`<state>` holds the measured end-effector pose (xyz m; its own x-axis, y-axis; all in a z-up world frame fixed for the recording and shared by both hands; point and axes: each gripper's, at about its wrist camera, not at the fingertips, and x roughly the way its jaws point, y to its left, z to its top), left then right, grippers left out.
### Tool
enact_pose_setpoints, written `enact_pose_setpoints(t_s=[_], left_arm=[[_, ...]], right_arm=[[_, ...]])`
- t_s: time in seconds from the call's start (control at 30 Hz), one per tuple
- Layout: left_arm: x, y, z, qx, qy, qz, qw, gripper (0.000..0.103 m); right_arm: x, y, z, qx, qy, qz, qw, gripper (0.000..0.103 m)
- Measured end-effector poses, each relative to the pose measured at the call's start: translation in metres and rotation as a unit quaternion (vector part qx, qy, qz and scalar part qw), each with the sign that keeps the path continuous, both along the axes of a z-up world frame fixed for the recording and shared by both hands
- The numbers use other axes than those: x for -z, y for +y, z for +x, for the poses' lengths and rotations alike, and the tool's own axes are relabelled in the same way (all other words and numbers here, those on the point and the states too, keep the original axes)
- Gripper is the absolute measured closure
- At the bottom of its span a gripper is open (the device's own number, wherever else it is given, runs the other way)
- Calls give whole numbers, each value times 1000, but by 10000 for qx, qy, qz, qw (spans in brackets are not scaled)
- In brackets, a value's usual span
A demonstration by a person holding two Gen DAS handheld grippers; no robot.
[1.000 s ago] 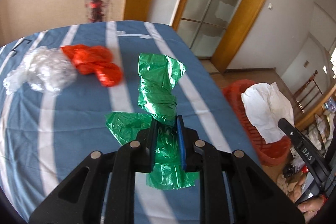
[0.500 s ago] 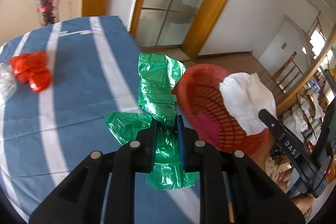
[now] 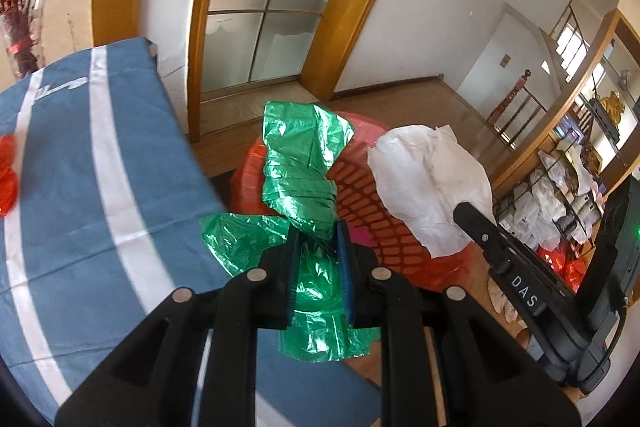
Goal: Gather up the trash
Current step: 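Open both tools to drop the bags into the red basket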
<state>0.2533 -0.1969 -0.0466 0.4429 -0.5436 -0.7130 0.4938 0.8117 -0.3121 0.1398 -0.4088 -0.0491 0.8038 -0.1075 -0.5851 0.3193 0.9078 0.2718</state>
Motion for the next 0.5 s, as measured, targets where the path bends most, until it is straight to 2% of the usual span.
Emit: enact_pose_setpoints(t_s=[0.27, 0.33, 0.4, 0.47, 0.5], left_arm=[[9, -28, 12, 199, 91, 35, 9998, 84], [14, -33, 15, 225, 125, 67, 9996, 81], [18, -36, 17, 223, 170, 97, 9996, 77], [22, -37, 20, 189, 226, 102, 9995, 66], [24, -35, 22, 156, 253, 109, 9995, 64]], right_arm=[[6, -14, 4, 114, 24, 124, 9999, 88], [7, -17, 3, 121, 25, 176, 9998, 87], [8, -19, 4, 135, 28, 228, 9996, 79], [10, -20, 3, 158, 44, 258, 9995, 67], [11, -21, 3, 176, 53, 259, 9995, 65]])
